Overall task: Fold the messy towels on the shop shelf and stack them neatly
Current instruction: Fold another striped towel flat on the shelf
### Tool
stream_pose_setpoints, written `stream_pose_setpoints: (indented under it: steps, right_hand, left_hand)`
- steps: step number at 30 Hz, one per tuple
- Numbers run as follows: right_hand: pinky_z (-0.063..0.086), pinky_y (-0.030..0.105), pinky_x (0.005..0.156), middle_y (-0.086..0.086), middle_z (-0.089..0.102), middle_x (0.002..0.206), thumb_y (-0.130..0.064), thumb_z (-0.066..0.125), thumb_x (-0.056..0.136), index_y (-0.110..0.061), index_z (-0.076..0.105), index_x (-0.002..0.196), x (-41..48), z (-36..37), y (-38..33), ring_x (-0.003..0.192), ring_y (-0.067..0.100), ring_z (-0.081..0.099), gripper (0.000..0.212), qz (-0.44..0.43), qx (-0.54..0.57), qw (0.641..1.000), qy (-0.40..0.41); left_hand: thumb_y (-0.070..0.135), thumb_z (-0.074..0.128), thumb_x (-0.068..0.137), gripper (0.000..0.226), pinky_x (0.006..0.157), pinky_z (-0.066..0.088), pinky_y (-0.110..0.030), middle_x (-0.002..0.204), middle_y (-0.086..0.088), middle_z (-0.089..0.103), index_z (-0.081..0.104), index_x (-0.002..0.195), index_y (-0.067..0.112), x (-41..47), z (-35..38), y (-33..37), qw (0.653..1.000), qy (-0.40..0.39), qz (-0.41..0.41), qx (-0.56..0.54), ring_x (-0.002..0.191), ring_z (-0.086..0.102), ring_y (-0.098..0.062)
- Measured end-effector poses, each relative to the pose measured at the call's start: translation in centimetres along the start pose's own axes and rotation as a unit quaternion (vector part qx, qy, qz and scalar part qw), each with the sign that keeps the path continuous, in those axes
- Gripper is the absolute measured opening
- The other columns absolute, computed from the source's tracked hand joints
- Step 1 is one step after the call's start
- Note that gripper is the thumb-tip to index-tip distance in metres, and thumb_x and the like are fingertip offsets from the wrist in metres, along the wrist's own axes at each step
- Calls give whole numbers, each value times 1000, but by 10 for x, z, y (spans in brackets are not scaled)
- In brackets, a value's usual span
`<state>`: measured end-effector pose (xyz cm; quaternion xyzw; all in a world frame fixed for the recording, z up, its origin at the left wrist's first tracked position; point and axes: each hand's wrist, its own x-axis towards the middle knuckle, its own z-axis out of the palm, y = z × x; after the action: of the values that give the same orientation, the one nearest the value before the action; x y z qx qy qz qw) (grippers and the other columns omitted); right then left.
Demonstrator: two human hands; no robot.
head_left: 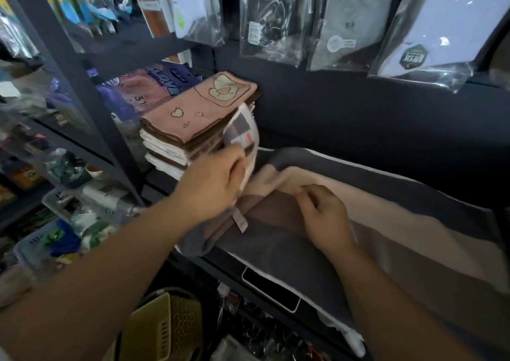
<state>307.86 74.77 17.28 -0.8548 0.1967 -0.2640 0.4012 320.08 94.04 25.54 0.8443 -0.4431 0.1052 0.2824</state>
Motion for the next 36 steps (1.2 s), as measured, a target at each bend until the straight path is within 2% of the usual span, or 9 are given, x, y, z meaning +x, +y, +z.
stream_pose_setpoints:
  steps: [5,11,15,18,22,25,27,32,36]
  right_hand:
    - [50,37,94,-7,68,105,-32,61,98,-26,68,108,10,-3,-14,99,10,62,14,45,80,995,25]
    - [31,26,111,3,37,140,-49,65,90,-46,47,142,36,0,-60,130,17,40,55,94,-30,985,-144]
    - [33,33,114,8,38,141,-53,75,80,-42,48,141,41,4,-52,134,29,34,68,128,-80,987,-47]
    - [43,37,108,2,56,139,-53,74,81,-36,45,146,44,4,-44,133,23,46,74,144,-59,982,-107]
    - [46,27,93,-6,66,120,-48,75,83,-32,60,134,49,6,-48,115,15,59,55,126,-61,984,-113]
    - [52,27,87,-7,71,93,-24,78,82,-27,78,104,53,10,-50,91,14,68,22,101,-56,990,-83]
    - [55,30,89,-5,75,94,-13,74,83,-23,80,97,61,12,-57,85,10,67,18,94,-14,993,-70]
    - [48,26,97,-6,69,120,-26,67,95,-17,67,130,112,5,-109,107,7,61,36,52,104,992,-50]
    - [47,13,75,-13,61,118,-10,54,102,-25,44,151,135,15,-141,96,-1,59,52,50,201,964,-167]
  left_hand:
    - [44,56,91,41,69,52,-35,112,-1,69,57,127,24,-39,42,-10,990,-130,17,57,94,65,-28]
    - [27,78,80,53,91,56,-43,137,-1,60,62,130,20,-51,36,-16,989,-141,17,45,115,63,-28]
    - [44,84,70,57,85,57,-40,128,1,57,65,120,24,-62,18,-22,993,-96,-31,62,107,63,-23]
    - [59,73,65,50,72,54,-38,96,3,64,69,103,27,-75,2,-32,989,-70,-79,99,86,62,-21]
    - [42,48,71,24,56,46,-34,71,3,50,58,70,19,-89,-10,-54,987,-71,-87,112,67,54,-23]
    - [38,44,76,22,53,39,-31,70,7,49,56,71,20,-91,-19,-65,990,-61,-90,89,63,47,-11]
    - [35,50,82,17,51,31,-27,65,13,46,51,72,21,-83,-32,-64,990,-58,-105,75,59,42,-1]
    - [23,69,89,15,57,38,-30,67,2,59,64,79,13,-32,-89,-65,987,-24,-132,87,62,56,-22]
    - [22,74,87,16,58,43,-31,66,-9,63,69,77,10,-4,-139,-64,970,72,-160,168,62,60,-30]
